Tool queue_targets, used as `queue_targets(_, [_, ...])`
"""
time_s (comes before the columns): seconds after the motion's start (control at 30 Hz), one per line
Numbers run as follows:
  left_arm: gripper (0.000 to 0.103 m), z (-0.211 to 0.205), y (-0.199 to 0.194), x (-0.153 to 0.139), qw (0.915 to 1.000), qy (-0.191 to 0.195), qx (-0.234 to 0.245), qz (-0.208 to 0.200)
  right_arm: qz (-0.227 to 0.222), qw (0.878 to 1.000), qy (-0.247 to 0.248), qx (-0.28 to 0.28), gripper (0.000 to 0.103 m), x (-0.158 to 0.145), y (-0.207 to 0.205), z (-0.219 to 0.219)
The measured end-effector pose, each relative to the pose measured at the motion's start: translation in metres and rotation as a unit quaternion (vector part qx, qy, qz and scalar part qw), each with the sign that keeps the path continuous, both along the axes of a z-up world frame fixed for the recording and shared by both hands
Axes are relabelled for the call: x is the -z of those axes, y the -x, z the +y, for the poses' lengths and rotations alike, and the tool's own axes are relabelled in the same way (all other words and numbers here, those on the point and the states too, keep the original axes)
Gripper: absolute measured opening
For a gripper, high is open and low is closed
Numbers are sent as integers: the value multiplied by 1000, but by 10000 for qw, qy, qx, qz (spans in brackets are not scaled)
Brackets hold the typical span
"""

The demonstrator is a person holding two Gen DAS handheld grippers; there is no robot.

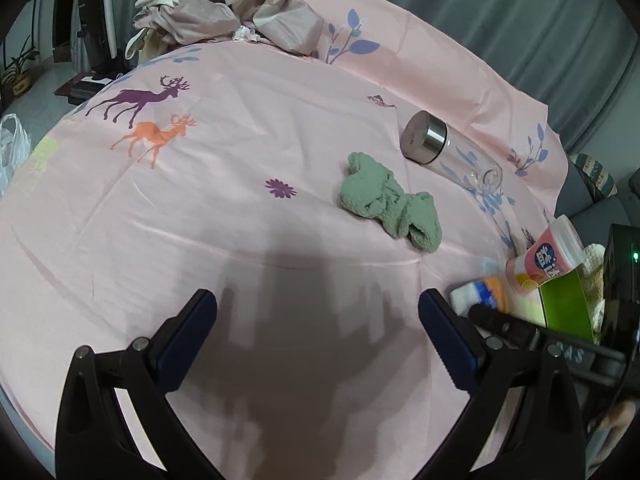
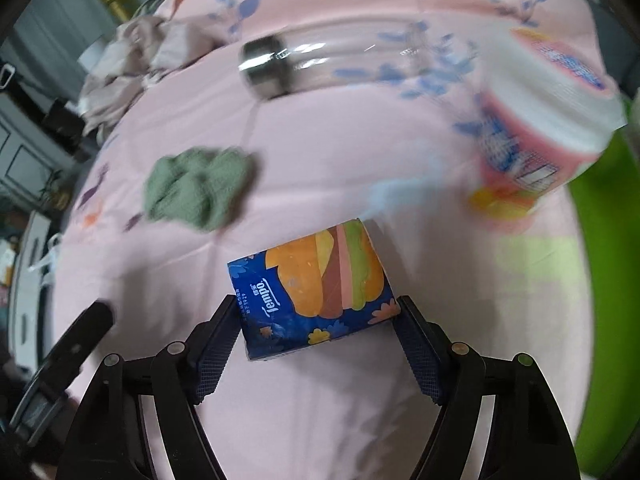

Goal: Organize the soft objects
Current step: 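Grasp the blue Tempo tissue pack with the right gripper, then carry the tissue pack into the green box and release it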

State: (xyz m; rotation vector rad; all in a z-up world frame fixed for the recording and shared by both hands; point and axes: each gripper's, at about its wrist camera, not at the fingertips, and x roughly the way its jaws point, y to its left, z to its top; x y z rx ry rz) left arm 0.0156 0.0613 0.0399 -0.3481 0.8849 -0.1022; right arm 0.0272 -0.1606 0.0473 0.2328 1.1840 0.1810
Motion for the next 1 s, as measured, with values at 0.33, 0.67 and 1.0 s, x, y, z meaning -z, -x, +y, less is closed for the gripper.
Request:
queue_targets(0.33, [93, -2, 5, -5, 9983, 521, 254, 10, 345, 9897, -1372, 198, 84, 6, 5, -2])
queue_targets(0.67, [67, -40, 9, 5, 9904, 895, 1050, 98, -184, 9898, -1399, 211, 76, -8, 3, -17])
queue_targets(1.0, [30, -56, 5, 12, 9886, 825, 1253, 89, -30, 9916, -1282, -154, 48, 9, -3, -4])
